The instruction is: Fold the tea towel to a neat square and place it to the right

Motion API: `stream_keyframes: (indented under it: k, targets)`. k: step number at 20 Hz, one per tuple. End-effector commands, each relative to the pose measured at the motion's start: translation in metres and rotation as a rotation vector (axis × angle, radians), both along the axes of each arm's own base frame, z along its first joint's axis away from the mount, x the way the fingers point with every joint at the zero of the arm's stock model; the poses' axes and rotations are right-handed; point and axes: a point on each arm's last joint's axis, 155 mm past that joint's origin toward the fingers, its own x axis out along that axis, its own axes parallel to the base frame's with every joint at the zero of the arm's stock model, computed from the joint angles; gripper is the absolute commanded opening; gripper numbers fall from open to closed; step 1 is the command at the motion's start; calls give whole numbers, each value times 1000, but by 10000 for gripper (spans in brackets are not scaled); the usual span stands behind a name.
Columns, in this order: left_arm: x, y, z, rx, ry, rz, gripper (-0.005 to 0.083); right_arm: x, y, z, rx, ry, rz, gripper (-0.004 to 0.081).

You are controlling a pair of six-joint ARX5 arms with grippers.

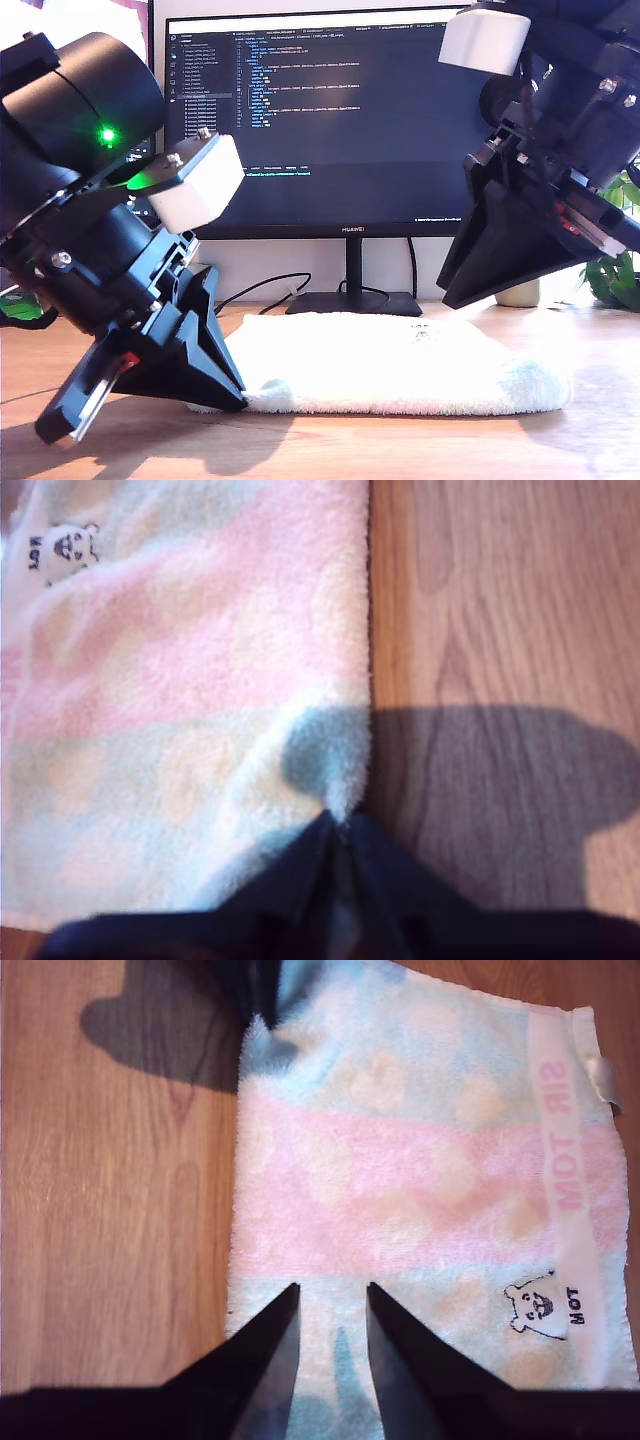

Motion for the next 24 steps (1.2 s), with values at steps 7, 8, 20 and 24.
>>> stream_keyframes:
  k: [7,8,20,24]
  targets:
    - [-5,9,-12,38,140,119,-19,-10,-1,-9,-17,54,-7,235]
    - [-3,6,-4,21,142,130,-19,-13,-1,-11,-23,63,-1,235]
    - [-1,-28,95,-216,88,100,-19,-26,1,-16,-36,110,2,265]
    - [-2,-27,109,-244,66,100,-19,-24,-4,-28,-74,134,-32,266]
